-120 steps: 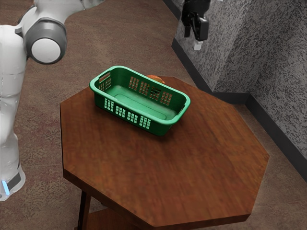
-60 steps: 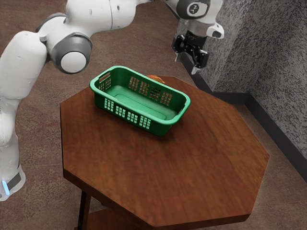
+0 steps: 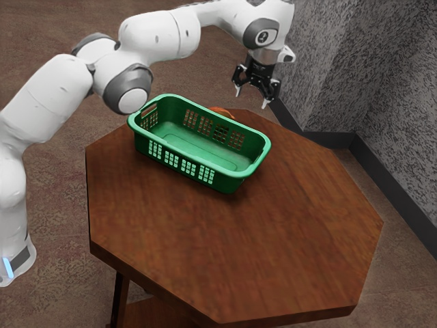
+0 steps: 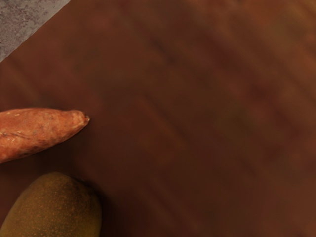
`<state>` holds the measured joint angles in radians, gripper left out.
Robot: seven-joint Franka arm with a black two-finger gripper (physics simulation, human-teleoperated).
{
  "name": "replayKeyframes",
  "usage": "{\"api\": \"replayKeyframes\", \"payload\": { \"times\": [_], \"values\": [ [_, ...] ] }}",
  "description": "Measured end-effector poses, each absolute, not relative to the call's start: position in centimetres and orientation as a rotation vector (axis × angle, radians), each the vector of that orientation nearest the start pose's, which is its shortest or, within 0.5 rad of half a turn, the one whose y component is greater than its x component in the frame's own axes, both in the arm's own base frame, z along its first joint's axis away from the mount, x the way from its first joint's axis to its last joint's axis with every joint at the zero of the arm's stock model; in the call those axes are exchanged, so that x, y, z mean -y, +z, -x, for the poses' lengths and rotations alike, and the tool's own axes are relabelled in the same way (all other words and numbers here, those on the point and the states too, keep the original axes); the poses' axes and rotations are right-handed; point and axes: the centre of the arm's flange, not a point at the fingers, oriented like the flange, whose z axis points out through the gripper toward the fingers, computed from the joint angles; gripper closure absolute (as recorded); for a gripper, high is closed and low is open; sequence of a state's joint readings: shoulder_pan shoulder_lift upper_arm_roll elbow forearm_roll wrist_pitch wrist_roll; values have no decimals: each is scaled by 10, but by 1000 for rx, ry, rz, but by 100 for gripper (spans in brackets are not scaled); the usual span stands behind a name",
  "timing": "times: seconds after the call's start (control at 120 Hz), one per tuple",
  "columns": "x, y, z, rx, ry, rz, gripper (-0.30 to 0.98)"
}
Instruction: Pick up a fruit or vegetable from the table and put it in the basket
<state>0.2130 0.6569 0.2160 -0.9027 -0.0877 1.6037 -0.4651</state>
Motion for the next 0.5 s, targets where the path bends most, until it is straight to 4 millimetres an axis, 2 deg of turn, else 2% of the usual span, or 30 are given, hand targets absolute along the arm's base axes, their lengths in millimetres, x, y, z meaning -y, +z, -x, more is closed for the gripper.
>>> {"api": "replayKeyframes", "payload": {
  "times": [0.058,0.225,0.358,0.5],
  "values": [
    [-252,523,-689,1311,-100,2807,0],
    [-257,535,-681,1385,-116,2795,0],
    [-292,531,-661,1508,-83,2759,0],
    [-297,524,-649,1571,-36,2758,0]
  ]
}}
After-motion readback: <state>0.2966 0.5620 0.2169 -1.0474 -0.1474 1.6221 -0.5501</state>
